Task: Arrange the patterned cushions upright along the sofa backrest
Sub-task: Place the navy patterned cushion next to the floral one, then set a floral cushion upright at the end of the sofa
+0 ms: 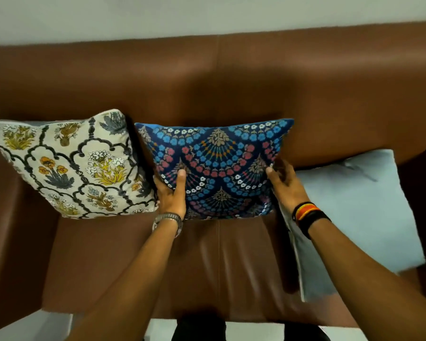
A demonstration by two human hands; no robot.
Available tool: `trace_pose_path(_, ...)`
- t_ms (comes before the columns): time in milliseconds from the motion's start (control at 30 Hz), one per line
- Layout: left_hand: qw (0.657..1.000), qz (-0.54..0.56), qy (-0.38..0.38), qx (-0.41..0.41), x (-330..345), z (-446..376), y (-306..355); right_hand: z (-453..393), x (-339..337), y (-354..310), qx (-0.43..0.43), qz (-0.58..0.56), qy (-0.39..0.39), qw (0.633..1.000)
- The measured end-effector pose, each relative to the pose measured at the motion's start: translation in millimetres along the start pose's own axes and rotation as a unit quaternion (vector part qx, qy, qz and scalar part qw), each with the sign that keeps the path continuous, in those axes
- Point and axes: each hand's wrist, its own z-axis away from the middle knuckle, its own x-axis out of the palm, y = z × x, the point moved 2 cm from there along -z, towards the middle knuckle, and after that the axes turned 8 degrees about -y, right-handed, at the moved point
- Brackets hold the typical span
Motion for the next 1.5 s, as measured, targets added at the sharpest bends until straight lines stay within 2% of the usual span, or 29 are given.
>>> trace_pose_path(67, 0.998, -0.02, 0.055, -0.013, 35.0, 26.5, -4.4, 11.7, -33.3, 11.7, -0.036, 0.049, 0.037, 0.997)
trace_pose_path(133, 0.997, -0.042, 0.059, 0.004, 88.5, 66.8, -13.4, 31.0, -83.3, 40.1, -0.055, 0.1, 0.113, 0.987)
trace_pose_path(200, 0.999, -0.05, -0.013, 0.007, 153.3, 105.7, -30.7, 46.3, -140.5, 79.6, -0.032, 0.138, 0.171, 0.975)
trace_pose_path(267, 0.992, -0.06, -0.106, -0.022, 223.8, 138.4, -49.2, 58.5, -196.9, 121.8, 0.051, 0.147, 0.188, 0.97)
trace_pose_path(333, 0.984, -0.062, -0.156, -0.061, 281.9, 163.9, -54.7, 60.1, -242.3, 168.8, 0.138, 0.141, 0.15, 0.969)
trace_pose_path(467, 0.982, -0.049, -0.145, -0.113, 326.0, 169.9, -57.2, 43.7, -279.9, 255.2, 0.201, 0.043, 0.066, 0.976)
trace_pose_path(533, 0.98, -0.051, -0.142, -0.128, 323.6, 167.5, -61.2, 52.1, -280.4, 237.4, 0.193, 0.034, 0.052, 0.979)
trace_pose_path(667, 0.982, -0.009, -0.162, -0.093, 285.1, 180.6, -31.1, 86.2, -308.2, 187.8, 0.152, 0.026, 0.034, 0.988)
trace_pose_path(700, 0.978, 0.02, -0.187, -0.088, 275.2, 184.2, -18.2, 95.5, -323.2, 179.5, 0.133, -0.015, 0.025, 0.991)
trace_pose_path(767, 0.965, 0.087, -0.233, -0.08, 254.9, 186.8, 8.5, 109.2, -355.2, 158.7, 0.125, -0.185, -0.015, 0.975)
trace_pose_path(867, 0.956, 0.169, -0.227, -0.078, 243.7, 181.5, 41.5, 115.3, -388.8, 132.0, 0.058, -0.438, -0.071, 0.895)
trace_pose_path(900, 0.959, 0.159, -0.227, -0.055, 247.1, 178.5, 53.1, 109.2, -394.7, 125.6, 0.031, -0.472, -0.087, 0.877)
trace_pose_path(933, 0.969, 0.131, -0.208, -0.019, 252.7, 173.0, 60.0, 101.4, -396.7, 117.1, 0.02, -0.459, -0.074, 0.885)
trace_pose_path(1033, 0.988, -0.006, -0.143, 0.05, 279.8, 150.5, 81.7, 70.4, -376.6, 100.5, -0.001, -0.273, 0.007, 0.962)
trace_pose_path(1100, 0.986, -0.106, -0.12, 0.037, 299.7, 139.5, 89.1, 49.4, -353.8, 97.2, -0.008, -0.167, 0.013, 0.986)
trace_pose_path(1133, 0.986, -0.113, -0.125, 0.022, 307.5, 135.2, 90.3, 39.8, -344.4, 96.4, -0.007, -0.129, 0.013, 0.991)
trace_pose_path(1267, 0.989, -0.049, -0.136, -0.013, 322.5, 133.9, 94.2, 18.6, -325.8, 105.4, 0.011, -0.097, 0.053, 0.994)
trace_pose_path(1400, 0.993, 0.014, -0.109, -0.031, 324.5, 142.7, 88.3, 43.3, -321.5, 82.4, -0.026, -0.098, 0.081, 0.992)
trace_pose_path(1500, 0.978, 0.109, -0.173, -0.036, 330.7, 151.4, 77.2, 71.1, -328.7, 40.4, -0.102, -0.048, 0.085, 0.99)
